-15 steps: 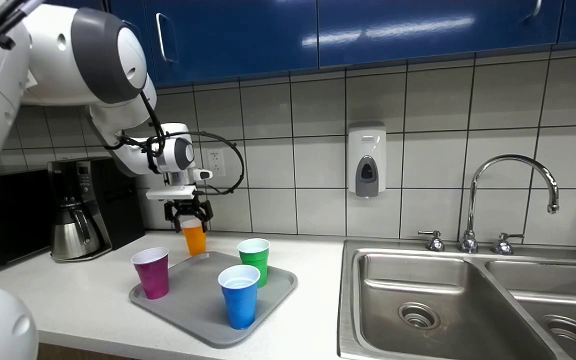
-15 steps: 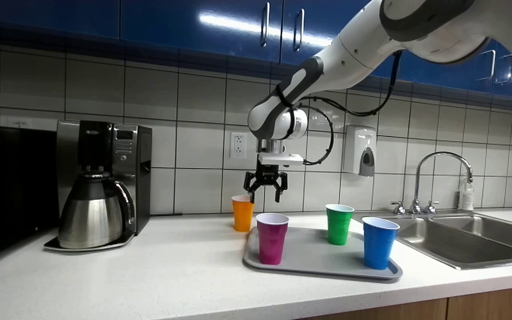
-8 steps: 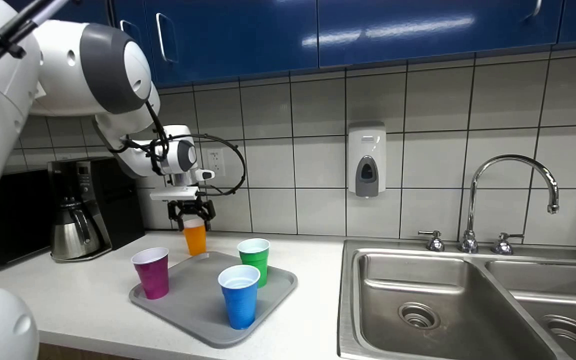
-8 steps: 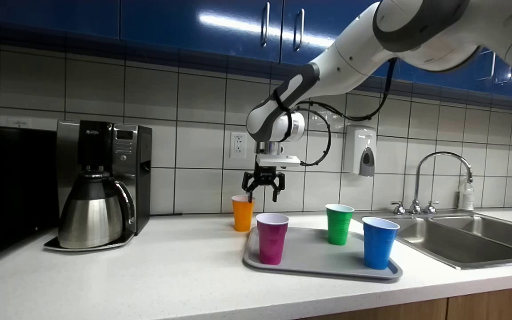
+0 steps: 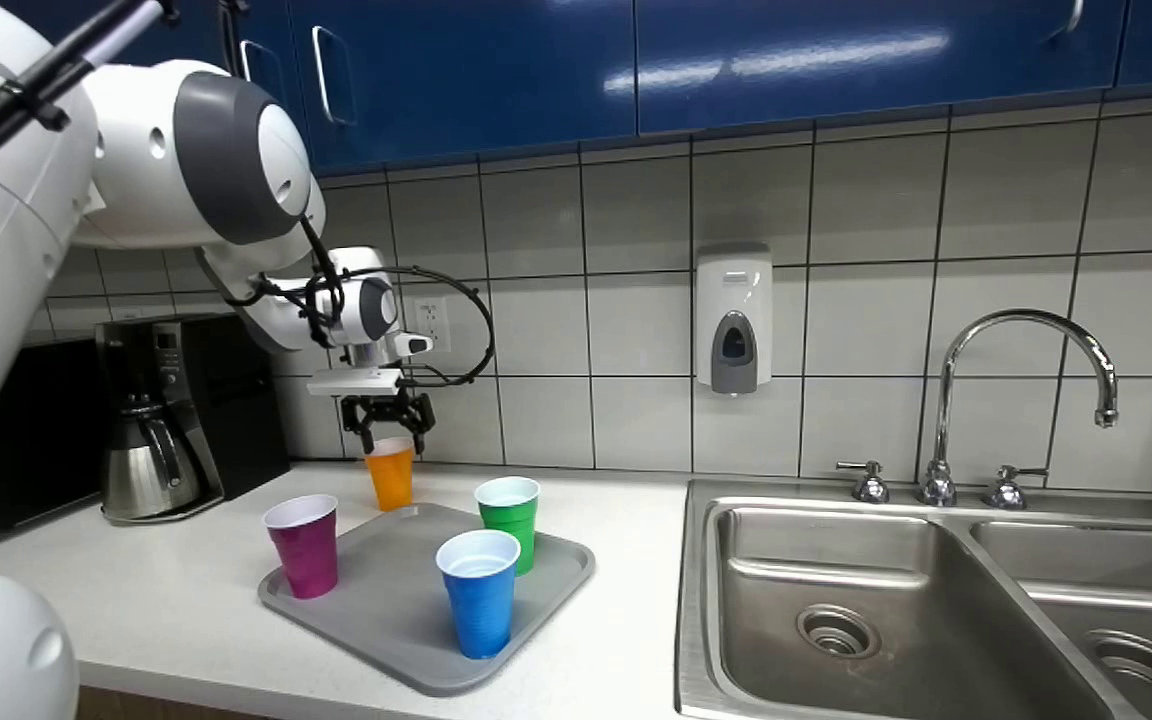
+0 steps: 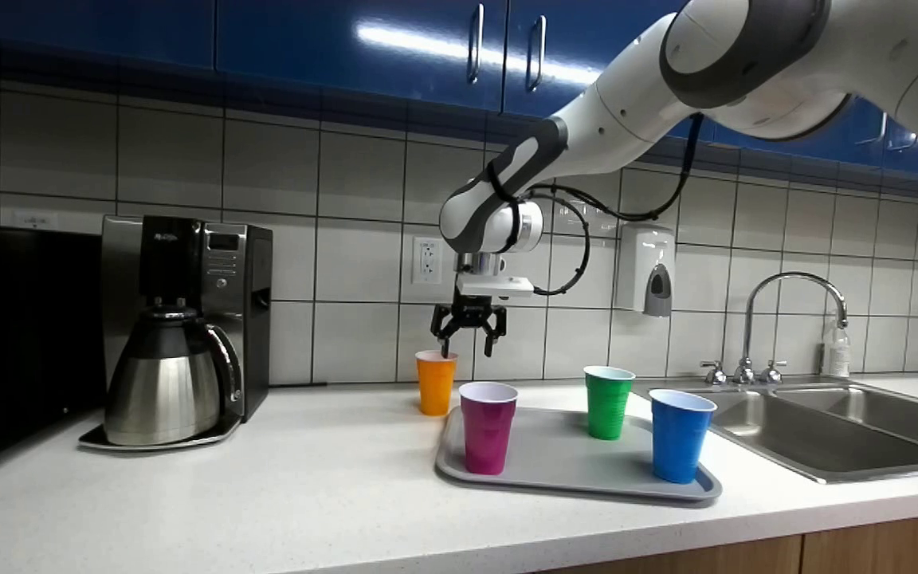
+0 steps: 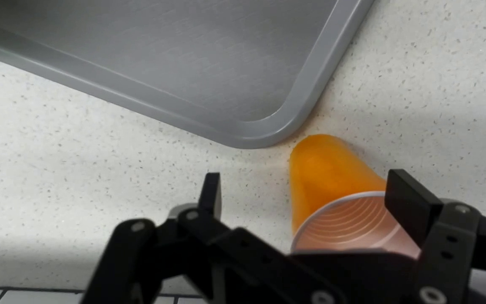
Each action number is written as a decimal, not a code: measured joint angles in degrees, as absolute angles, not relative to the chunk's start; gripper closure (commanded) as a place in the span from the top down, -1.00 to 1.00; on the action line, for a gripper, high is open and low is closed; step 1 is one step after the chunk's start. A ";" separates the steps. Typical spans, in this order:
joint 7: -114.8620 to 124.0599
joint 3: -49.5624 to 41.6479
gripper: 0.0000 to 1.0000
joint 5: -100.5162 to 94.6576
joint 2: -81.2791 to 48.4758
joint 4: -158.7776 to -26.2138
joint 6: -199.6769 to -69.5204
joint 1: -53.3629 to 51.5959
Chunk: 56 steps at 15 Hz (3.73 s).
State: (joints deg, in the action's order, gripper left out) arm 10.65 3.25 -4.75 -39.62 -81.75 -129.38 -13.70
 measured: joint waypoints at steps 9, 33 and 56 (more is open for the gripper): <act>10.89 2.27 1.00 -4.75 -42.32 -77.08 -129.38 -13.98; 11.58 -1.37 1.00 -6.41 -52.19 -66.36 -129.39 -15.74; 11.58 -1.34 -0.97 -6.40 -52.83 -64.41 -129.56 -17.39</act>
State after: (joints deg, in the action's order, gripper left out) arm 11.58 -1.34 -6.40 -52.83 -64.41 -129.56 -17.39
